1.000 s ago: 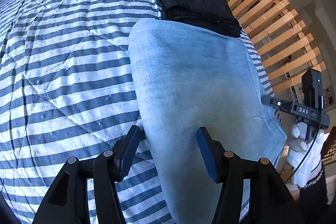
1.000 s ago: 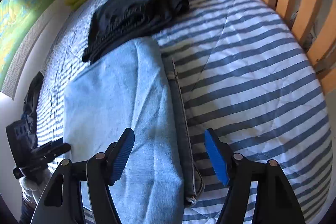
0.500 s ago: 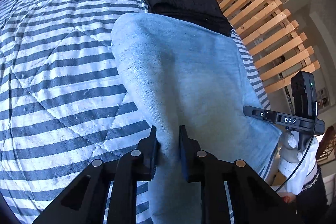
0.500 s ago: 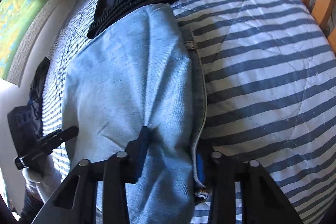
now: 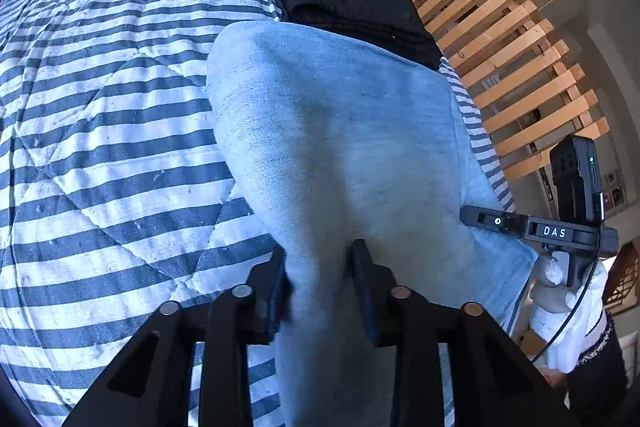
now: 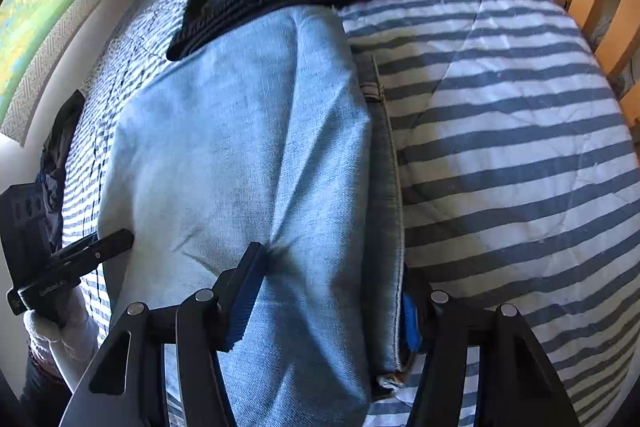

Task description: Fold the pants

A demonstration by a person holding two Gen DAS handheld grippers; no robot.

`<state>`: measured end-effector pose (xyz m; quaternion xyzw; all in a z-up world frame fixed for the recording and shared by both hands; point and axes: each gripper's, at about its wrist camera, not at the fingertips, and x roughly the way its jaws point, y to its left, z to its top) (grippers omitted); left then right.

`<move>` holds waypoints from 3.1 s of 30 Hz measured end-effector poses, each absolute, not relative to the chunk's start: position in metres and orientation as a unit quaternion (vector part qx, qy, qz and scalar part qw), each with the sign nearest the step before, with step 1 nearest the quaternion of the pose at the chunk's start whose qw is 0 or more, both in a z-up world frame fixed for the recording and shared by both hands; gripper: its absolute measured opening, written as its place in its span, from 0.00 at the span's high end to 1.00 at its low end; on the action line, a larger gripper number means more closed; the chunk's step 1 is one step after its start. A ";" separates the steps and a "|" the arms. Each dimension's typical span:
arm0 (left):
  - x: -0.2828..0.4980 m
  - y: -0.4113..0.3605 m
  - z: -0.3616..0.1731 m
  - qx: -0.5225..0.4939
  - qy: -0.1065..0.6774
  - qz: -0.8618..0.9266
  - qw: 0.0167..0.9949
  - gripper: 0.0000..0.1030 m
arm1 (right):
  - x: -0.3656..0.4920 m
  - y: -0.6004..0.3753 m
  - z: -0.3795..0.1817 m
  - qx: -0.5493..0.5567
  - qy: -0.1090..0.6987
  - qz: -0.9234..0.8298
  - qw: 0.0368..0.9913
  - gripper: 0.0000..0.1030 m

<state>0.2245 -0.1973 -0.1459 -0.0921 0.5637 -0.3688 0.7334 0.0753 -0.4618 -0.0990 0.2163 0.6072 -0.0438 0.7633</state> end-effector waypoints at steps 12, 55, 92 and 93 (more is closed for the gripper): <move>0.182 -0.132 -0.101 -0.158 0.530 -0.379 0.742 0.87 | 0.086 -0.394 -0.055 0.101 0.586 -0.026 0.804 0.89; 0.294 -0.087 -0.163 -0.036 0.622 -0.449 0.641 0.36 | 0.011 -0.284 -0.120 0.325 0.532 -0.108 0.775 0.33; 0.307 -0.178 0.016 -0.158 0.451 -0.522 0.707 0.82 | 0.127 -0.345 0.071 0.049 0.466 -0.059 0.881 0.81; 0.317 -0.185 0.020 -0.162 0.446 -0.521 0.709 0.82 | 0.144 -0.352 0.078 0.039 0.463 -0.059 0.884 0.81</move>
